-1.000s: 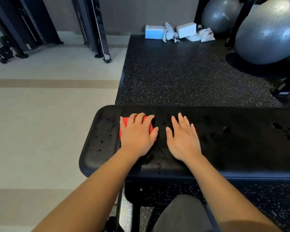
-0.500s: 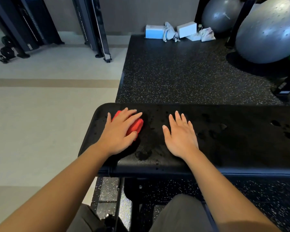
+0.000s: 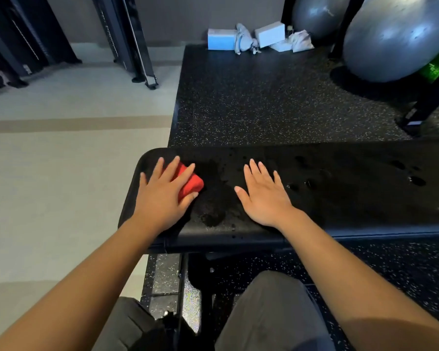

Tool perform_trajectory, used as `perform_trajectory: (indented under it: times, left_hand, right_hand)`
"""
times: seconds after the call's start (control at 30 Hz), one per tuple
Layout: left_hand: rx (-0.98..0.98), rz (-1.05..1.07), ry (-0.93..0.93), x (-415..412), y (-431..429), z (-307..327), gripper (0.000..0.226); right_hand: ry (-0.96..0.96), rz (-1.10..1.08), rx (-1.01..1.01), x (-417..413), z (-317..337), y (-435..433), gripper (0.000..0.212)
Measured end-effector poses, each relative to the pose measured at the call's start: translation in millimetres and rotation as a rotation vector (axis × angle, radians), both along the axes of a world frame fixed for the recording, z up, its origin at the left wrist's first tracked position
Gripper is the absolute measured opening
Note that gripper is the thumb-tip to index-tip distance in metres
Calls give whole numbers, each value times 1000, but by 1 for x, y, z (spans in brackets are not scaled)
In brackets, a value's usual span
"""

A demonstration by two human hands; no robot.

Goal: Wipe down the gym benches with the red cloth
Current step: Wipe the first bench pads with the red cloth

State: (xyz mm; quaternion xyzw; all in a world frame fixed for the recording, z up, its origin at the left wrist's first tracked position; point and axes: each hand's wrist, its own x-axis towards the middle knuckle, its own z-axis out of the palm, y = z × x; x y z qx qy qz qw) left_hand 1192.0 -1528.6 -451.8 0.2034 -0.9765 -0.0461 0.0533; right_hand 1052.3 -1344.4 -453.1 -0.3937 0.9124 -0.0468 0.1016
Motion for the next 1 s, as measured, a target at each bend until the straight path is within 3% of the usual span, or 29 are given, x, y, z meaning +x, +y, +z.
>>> perform_trajectory:
  times: [0.17,0.4,0.77,1.0]
  left_hand:
    - [151,33,90,-13,-5,-8,56]
    - [159,45,68,-60,-33,-6,51]
    - [185,-34,115,-11,-5,-3,47]
    - [178,-3,57,-36,-12,-5,47]
  right_hand:
    - [23,-3,-33,4,-2,2,68]
    - [7,-33,-100,2,-3,1,62]
    - [21,-38,-99,7,-2,1,64]
    - [17,-49,-107,2,-1,-1,59]
